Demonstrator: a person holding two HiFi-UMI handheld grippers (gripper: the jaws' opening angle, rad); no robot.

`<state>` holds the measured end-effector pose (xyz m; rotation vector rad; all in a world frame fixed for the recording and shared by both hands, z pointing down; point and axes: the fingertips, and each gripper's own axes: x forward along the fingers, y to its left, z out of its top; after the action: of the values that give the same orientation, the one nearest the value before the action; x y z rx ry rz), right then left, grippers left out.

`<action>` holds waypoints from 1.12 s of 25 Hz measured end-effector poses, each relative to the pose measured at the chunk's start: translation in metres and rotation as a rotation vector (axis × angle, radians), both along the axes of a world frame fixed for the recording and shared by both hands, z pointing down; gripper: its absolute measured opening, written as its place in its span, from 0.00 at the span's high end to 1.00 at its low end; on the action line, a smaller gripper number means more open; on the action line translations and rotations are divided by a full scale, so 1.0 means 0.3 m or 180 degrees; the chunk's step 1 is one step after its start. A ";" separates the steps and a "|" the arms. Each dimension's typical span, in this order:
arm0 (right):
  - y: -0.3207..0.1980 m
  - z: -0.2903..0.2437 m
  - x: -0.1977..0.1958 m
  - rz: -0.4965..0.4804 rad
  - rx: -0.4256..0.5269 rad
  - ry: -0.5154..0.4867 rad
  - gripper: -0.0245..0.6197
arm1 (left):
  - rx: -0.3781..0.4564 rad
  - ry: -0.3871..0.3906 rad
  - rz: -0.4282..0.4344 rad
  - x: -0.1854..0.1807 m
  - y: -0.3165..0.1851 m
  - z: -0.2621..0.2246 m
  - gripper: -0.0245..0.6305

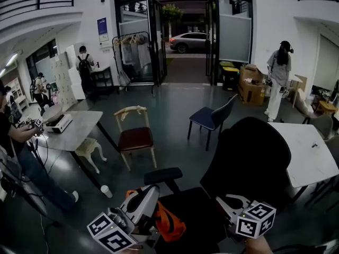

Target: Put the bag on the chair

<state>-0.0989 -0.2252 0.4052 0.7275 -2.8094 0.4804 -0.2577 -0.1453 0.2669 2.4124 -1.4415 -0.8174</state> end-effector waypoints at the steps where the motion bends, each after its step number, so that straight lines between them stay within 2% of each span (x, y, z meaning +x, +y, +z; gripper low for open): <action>1: -0.002 0.006 -0.001 0.0054 -0.0010 0.0013 0.96 | -0.0022 0.0028 0.0067 -0.007 -0.014 0.009 0.96; 9: -0.022 0.061 0.022 0.0466 -0.0054 0.0130 0.96 | -0.0237 0.0167 0.0625 0.014 -0.146 0.113 0.96; 15: -0.012 0.101 0.073 0.0759 -0.0146 0.0250 0.96 | -0.0438 0.0125 0.0922 0.061 -0.220 0.209 0.96; 22: -0.026 0.158 0.097 0.0917 -0.0249 0.0444 0.96 | -0.0734 -0.0041 0.0985 0.078 -0.300 0.367 0.96; 28: -0.035 0.190 0.073 0.0940 -0.0326 0.0578 0.96 | -0.1121 -0.0195 0.0973 0.043 -0.347 0.537 0.96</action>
<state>-0.0770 -0.2357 0.4620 1.1100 -2.5004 0.5692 -0.2447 -0.2493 0.4281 2.3146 -1.0858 -0.3860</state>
